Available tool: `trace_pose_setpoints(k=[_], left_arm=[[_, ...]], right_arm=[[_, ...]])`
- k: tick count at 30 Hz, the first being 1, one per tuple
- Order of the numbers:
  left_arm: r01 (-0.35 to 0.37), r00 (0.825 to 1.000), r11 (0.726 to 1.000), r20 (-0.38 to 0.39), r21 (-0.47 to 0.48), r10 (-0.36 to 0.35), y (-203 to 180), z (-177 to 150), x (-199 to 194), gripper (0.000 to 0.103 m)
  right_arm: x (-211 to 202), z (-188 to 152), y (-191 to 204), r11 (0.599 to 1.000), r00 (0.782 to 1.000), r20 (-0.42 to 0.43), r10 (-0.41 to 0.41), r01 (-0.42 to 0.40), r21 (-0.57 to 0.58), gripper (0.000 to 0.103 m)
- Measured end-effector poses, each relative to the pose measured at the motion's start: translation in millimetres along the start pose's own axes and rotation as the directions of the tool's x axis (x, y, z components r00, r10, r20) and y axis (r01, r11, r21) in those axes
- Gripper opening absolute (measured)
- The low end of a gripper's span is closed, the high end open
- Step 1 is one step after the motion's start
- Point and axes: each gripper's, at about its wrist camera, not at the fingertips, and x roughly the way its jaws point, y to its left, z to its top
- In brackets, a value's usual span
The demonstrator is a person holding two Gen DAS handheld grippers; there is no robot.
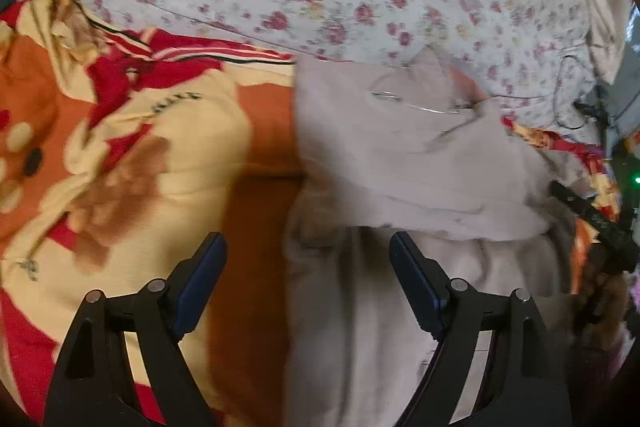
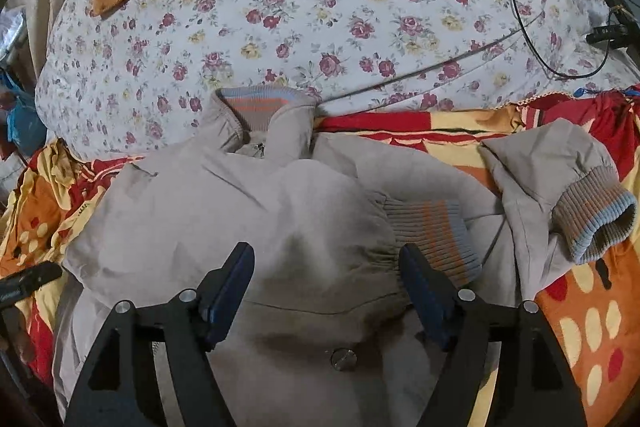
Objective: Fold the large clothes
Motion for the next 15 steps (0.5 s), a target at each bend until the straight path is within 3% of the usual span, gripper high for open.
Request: trace_pose_setpoints(k=[3,6,10,13,15], left_arm=[[-0.127,0.992,0.991,-0.022,0.045,0.128,-8,1,17,0.083],[-0.253,0.967,0.966,0.0,0.046,0.253,-10,4,33,0.083],[-0.263,0.962,0.959,0.044,-0.106,0.269,4,13,39,0.083],[-0.325,0.936,0.928,0.081,-0.181,0.343,17,13,35,0.083],[-0.321,0.93,0.918,0.104,-0.231,0.352,30,13,23,0.083]], right_arm=[[2,1,-1,1.0,1.0,-0.006,0.014,-0.014,0.014,0.077],[2,0,0,1.0,1.0,-0.01,0.019,-0.019,0.012,0.077],[3,0,1,1.0,1.0,-0.011,0.021,-0.021,0.012,0.078],[8,-3,2,1.0,0.999,-0.028,0.021,-0.021,0.001,0.078],[10,-4,2,1.0,0.999,-0.042,0.029,-0.029,0.0,0.078]])
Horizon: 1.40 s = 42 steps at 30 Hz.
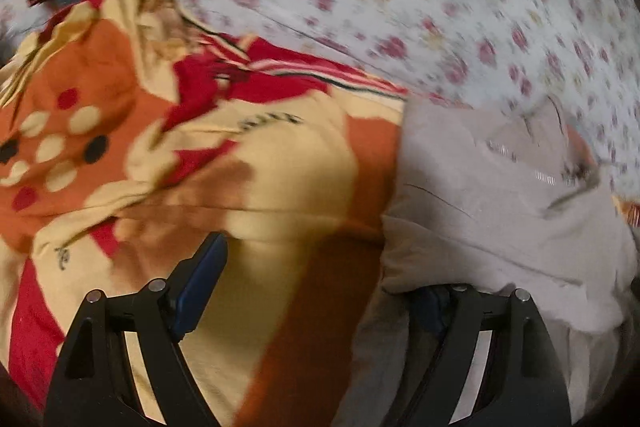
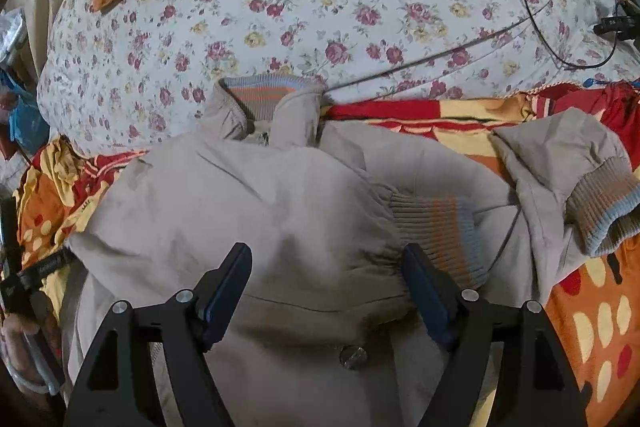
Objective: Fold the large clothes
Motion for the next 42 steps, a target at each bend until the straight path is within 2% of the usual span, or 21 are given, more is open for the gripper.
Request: trace_pose_setpoints(k=[3,5,9,12,15,17,18,20,22,24,26,28,31,32,36,39,42], left_arm=[[0.005,1.0,0.997,0.004,-0.074,-0.005,21,5,-4,0.083],[0.012,0.999,0.994,-0.046,-0.105,-0.017,29,5,6,0.083],[-0.042,0.998,0.999,-0.04,-0.014,0.042,13,3,0,0.083],[-0.045,0.998,0.999,-0.044,-0.001,0.045,11,1,-12,0.083],[0.004,0.998,1.0,-0.057,-0.025,-0.006,19,2,-28,0.083],[0.016,0.999,0.999,-0.051,-0.044,-0.018,20,3,-36,0.083],[0.019,0.999,0.999,-0.046,-0.044,-0.021,19,4,-40,0.083],[-0.005,1.0,1.0,0.002,-0.017,0.005,13,5,-56,0.083],[-0.042,0.998,0.999,0.056,0.017,0.041,8,7,-69,0.083],[-0.086,0.989,0.996,0.12,0.04,0.08,3,8,-82,0.083],[-0.088,0.981,0.995,0.174,0.036,0.081,3,11,-91,0.084],[-0.025,0.981,1.0,0.19,0.014,0.022,6,13,-92,0.084],[0.115,0.985,0.993,0.135,-0.04,-0.108,3,13,-79,0.084],[0.137,0.984,0.99,0.117,-0.045,-0.131,-1,12,-74,0.084],[0.136,0.99,0.991,0.038,0.015,-0.136,-29,8,-53,0.084],[0.122,0.992,0.991,0.033,0.063,-0.124,-43,3,-47,0.084],[0.109,0.993,0.99,0.039,0.087,-0.113,-48,1,-47,0.084]], right_arm=[[3,-2,5,1.0,1.0,-0.009,-0.001,0.001,-0.023,0.078],[8,-4,11,0.998,0.999,-0.02,-0.027,0.026,-0.059,0.078],[21,-10,20,0.981,0.99,-0.037,-0.138,0.131,-0.14,0.079],[9,-9,16,0.985,0.991,-0.013,-0.13,0.127,-0.116,0.079],[-7,-6,5,0.996,0.997,0.027,-0.079,0.08,-0.044,0.079],[-3,-5,0,0.996,0.997,0.013,-0.079,0.08,-0.031,0.079],[7,-7,-3,0.995,0.995,-0.026,-0.097,0.096,-0.039,0.079],[29,-11,-6,0.993,0.987,-0.112,-0.113,0.108,-0.044,0.08],[20,-10,-6,0.993,0.99,-0.075,-0.118,0.116,-0.028,0.08],[7,-6,-6,0.996,0.994,-0.072,-0.081,0.079,-0.034,0.08],[-13,-2,-13,0.996,0.996,-0.023,-0.083,0.082,-0.023,0.08],[-33,3,-29,0.993,0.993,0.01,-0.117,0.116,0.018,0.08],[-61,13,-71,0.974,0.984,0.056,-0.172,0.161,0.157,0.081],[-70,14,-86,0.961,0.978,0.07,-0.198,0.18,0.209,0.081],[-83,8,-144,0.873,0.944,0.051,-0.326,0.28,0.399,0.084],[-74,4,-168,0.84,0.949,0.021,-0.316,0.269,0.471,0.084],[-65,6,-177,0.815,0.955,0.027,-0.295,0.236,0.53,0.084]])
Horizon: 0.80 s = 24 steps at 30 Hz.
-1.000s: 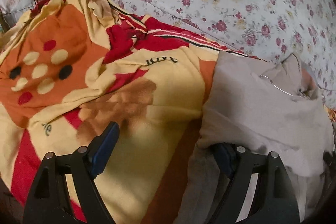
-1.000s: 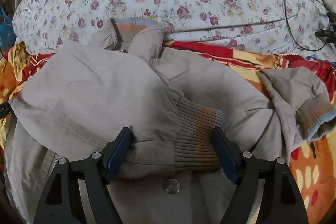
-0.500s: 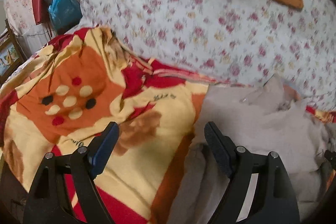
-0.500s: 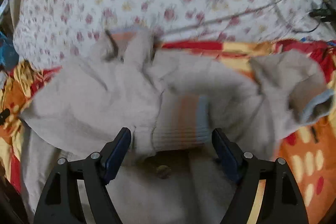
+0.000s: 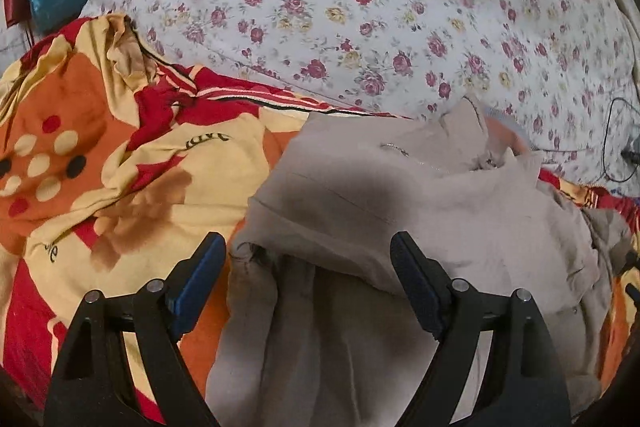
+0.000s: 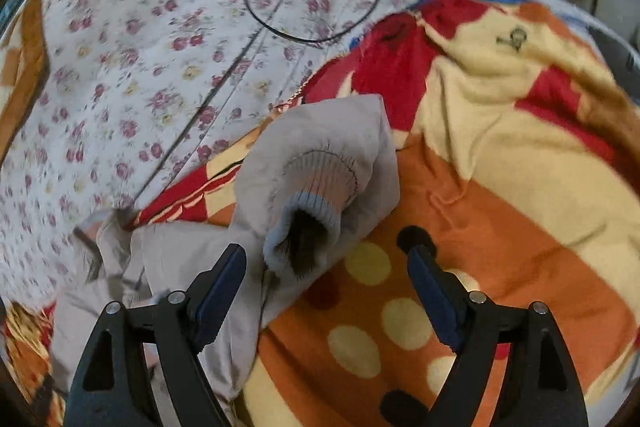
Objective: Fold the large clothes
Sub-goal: 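Grasp the other sleeve cuff with the right gripper and lift it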
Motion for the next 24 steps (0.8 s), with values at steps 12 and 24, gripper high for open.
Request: trace_pose_setpoints(k=[12,24], left_arm=[[-0.013,1.0,0.999,-0.008,-0.031,0.012,11,3,5,0.084],[0.06,0.997,0.985,0.055,-0.164,-0.051,42,12,-24,0.084]], right_arm=[[18,5,0,0.983,0.985,0.089,0.15,-0.158,0.092,0.009],[-184,11,107,0.727,0.856,0.142,0.498,-0.322,-0.606,0.008]])
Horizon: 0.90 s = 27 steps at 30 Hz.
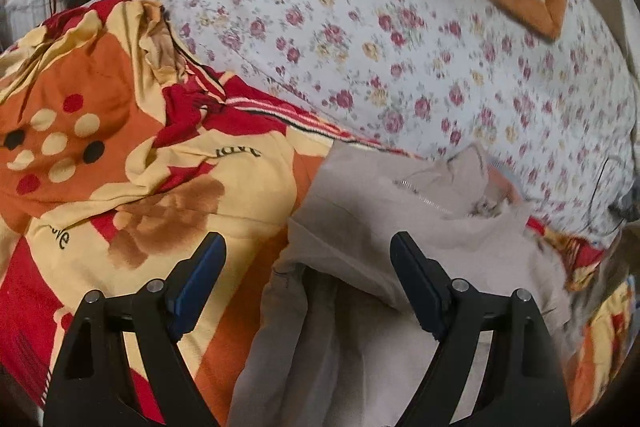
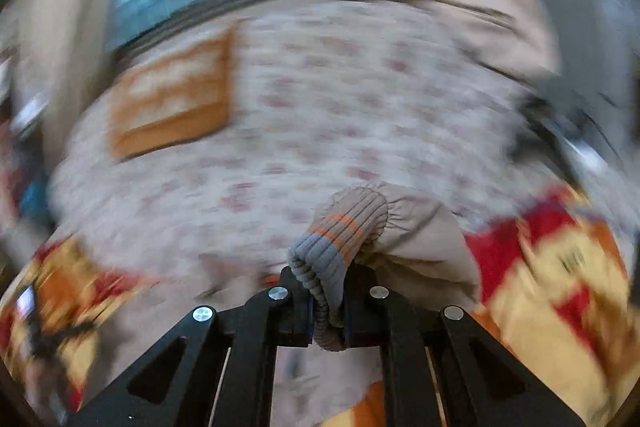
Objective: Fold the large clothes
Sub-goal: 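Grasp the other sleeve cuff with the right gripper and lift it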
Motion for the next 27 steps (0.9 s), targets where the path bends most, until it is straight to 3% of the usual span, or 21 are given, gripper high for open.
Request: trace_pose_setpoints(k=[3,7,11,13,15,17,18,19,20,21,23,27], left_arm=[[0.016,1.0,0.999,0.022,-0.029,-0.016,7,4,-8,0.084],[0.034,0.999,0.998,0.038,-0.055,-0.032,15,7,-14,0.084],[0.035,0.999,0.996,0.043,-0.079,-0.032,23,9,-12,0.084],[0.038,0.999,0.996,0.033,-0.082,-0.035,25,11,-7,0.084],[0.046,0.999,0.996,0.018,-0.082,-0.045,26,13,-1,0.084],[0.053,0.999,0.996,0.01,-0.077,-0.052,25,14,3,0.084],[0.059,0.998,0.996,0.007,-0.074,-0.059,24,15,4,0.084],[0.069,0.998,0.995,0.004,-0.072,-0.069,23,15,5,0.084],[0.083,0.997,0.994,0.002,-0.071,-0.084,22,15,5,0.084],[0.105,0.994,0.992,0.0,-0.071,-0.105,20,14,6,0.084],[0.154,0.988,0.986,-0.007,-0.071,-0.155,16,12,5,0.085],[0.288,0.957,0.951,-0.006,-0.108,-0.29,8,8,3,0.086]], right_arm=[[-1,28,47,0.972,0.979,-0.11,0.172,-0.186,-0.141,0.008],[29,38,114,0.891,0.904,-0.271,0.33,-0.393,-0.228,0.008],[92,14,173,0.848,0.835,-0.422,0.354,-0.477,-0.232,0.008],[136,-12,198,0.834,0.777,-0.516,0.361,-0.516,-0.194,0.008],[168,-43,215,0.837,0.744,-0.58,0.331,-0.516,-0.184,0.009],[192,-65,224,0.849,0.731,-0.61,0.306,-0.499,-0.172,0.015],[201,-75,226,0.858,0.724,-0.614,0.315,-0.494,-0.143,0.025],[205,-79,224,0.862,0.712,-0.616,0.337,-0.497,-0.103,0.044],[206,-81,220,0.865,0.7,-0.614,0.365,-0.498,-0.054,0.053],[202,-80,209,0.868,0.694,-0.599,0.4,-0.497,0.003,0.062],[187,-75,196,0.868,0.709,-0.563,0.426,-0.496,0.032,0.062],[148,-69,142,0.931,0.836,-0.447,0.319,-0.365,-0.019,0.081]])
